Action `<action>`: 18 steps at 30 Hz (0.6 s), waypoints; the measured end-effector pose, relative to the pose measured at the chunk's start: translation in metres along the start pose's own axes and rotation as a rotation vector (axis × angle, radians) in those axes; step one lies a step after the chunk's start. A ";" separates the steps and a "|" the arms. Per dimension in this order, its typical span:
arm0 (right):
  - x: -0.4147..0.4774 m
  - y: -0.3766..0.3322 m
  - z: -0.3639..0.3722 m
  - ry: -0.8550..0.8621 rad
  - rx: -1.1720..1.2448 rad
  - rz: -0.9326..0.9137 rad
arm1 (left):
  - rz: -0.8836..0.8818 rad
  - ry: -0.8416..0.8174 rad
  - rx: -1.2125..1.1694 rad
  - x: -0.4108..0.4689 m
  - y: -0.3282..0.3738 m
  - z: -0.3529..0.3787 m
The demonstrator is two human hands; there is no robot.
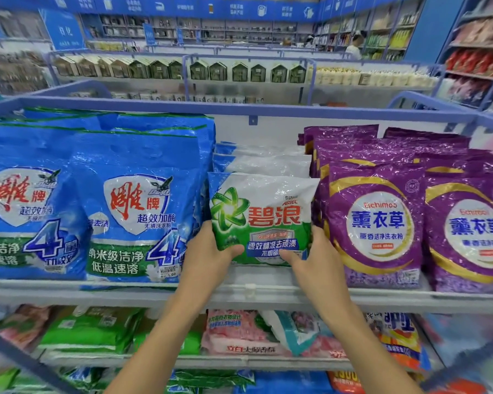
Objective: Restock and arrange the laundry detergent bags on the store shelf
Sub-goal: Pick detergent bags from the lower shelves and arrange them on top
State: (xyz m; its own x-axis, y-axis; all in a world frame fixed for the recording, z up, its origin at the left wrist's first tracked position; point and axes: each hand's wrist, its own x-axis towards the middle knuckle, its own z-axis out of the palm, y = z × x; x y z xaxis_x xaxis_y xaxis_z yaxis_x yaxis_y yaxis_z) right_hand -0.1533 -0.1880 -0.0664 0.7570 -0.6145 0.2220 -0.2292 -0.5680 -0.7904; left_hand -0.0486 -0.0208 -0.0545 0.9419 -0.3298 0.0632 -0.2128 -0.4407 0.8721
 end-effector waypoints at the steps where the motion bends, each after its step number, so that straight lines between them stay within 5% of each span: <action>1: -0.001 -0.001 0.001 0.014 -0.006 0.006 | 0.013 0.013 -0.004 -0.001 0.000 0.001; 11: -0.027 -0.008 0.005 0.121 -0.267 0.039 | 0.201 0.056 0.133 -0.027 -0.009 -0.002; 18: -0.081 0.000 -0.018 -0.055 -0.248 -0.072 | 0.318 0.035 0.338 -0.086 -0.015 -0.023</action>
State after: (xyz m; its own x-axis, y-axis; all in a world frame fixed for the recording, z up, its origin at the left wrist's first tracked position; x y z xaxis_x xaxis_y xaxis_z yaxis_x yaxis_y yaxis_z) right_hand -0.2258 -0.1486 -0.0741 0.8071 -0.5413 0.2358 -0.3120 -0.7301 -0.6080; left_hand -0.1205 0.0333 -0.0620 0.8231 -0.4666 0.3237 -0.5598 -0.5713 0.6002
